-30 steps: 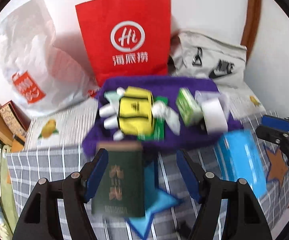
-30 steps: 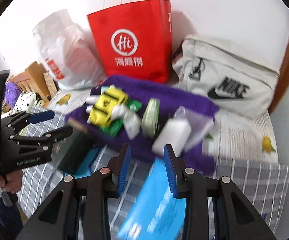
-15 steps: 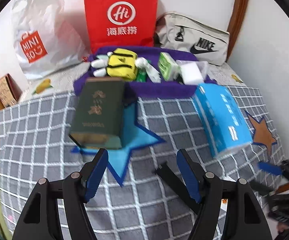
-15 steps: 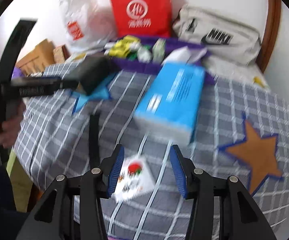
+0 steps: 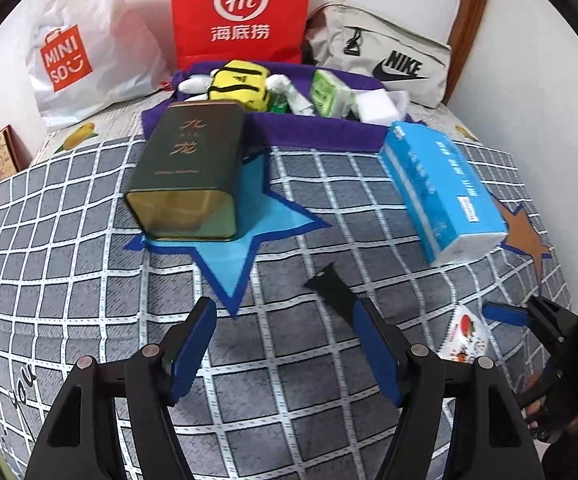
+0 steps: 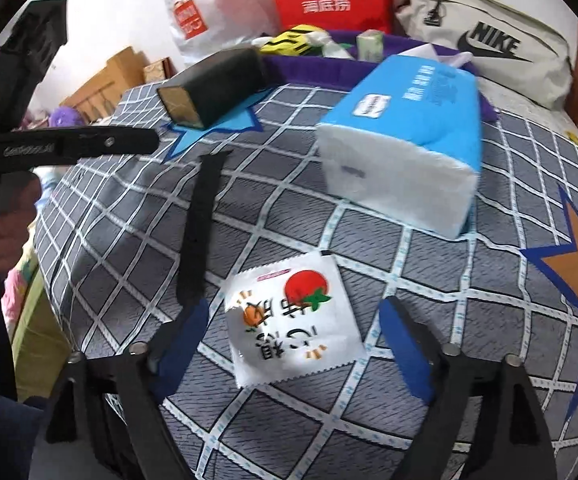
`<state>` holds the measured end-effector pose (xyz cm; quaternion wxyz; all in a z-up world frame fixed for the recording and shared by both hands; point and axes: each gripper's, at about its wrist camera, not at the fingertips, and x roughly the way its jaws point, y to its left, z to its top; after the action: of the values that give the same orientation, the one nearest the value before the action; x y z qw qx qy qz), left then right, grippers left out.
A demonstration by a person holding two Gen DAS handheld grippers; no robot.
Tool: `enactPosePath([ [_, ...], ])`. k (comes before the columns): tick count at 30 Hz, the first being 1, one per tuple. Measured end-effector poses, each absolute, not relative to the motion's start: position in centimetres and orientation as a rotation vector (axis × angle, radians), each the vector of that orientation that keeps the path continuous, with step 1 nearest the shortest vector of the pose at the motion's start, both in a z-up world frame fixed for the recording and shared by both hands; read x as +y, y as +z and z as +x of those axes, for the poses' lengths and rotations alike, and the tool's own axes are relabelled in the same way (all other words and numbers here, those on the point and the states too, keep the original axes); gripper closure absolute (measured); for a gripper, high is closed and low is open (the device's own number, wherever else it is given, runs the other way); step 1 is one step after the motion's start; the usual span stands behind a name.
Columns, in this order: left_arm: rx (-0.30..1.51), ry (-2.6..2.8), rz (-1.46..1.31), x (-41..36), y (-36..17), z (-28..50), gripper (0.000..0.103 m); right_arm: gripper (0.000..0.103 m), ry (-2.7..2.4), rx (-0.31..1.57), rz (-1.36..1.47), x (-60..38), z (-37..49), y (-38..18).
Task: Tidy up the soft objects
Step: 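Grasp the white tomato-print sachet with the right tool while the left tool reaches the black strap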
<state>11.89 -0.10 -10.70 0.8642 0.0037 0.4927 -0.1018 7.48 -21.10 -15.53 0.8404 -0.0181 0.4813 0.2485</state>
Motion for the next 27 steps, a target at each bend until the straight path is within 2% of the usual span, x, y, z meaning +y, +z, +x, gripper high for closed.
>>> enactPosePath([
  [6, 1.067, -0.224, -0.029, 0.0, -11.9, 12.3, 0.034, 0.012, 0.491, 0.97, -0.197, -19.2, 6.1, -16.3],
  [10, 1.085, -0.223, -0.029, -0.5, -12.5, 12.4, 0.034, 0.013, 0.458, 0.962, -0.174, -19.2, 6.1, -16.3],
  [11, 1.087, -0.225, -0.033, -0.5, -12.6, 12.4, 0.034, 0.015, 0.452, 0.959, -0.175, -19.2, 6.1, -16.2],
  [13, 1.091, -0.228, -0.034, -0.6, -12.7, 12.3, 0.034, 0.027, 0.438, 0.946, -0.167, -19.3, 6.3, -16.1],
  [15, 1.094, -0.23, -0.034, -0.7, -12.8, 12.2, 0.034, 0.045, 0.42, 0.948, -0.154, -19.5, 6.7, -15.8],
  [17, 1.099, -0.233, -0.034, -0.9, -12.9, 12.1, 0.034, 0.054, 0.396, 0.956, -0.134, -20.0, 7.0, -15.6],
  [27, 1.135, -0.307, -0.032, -3.4, -14.1, 11.2, 0.034, 0.056, 0.334, 0.974, -0.119, -20.7, 6.2, -14.7],
])
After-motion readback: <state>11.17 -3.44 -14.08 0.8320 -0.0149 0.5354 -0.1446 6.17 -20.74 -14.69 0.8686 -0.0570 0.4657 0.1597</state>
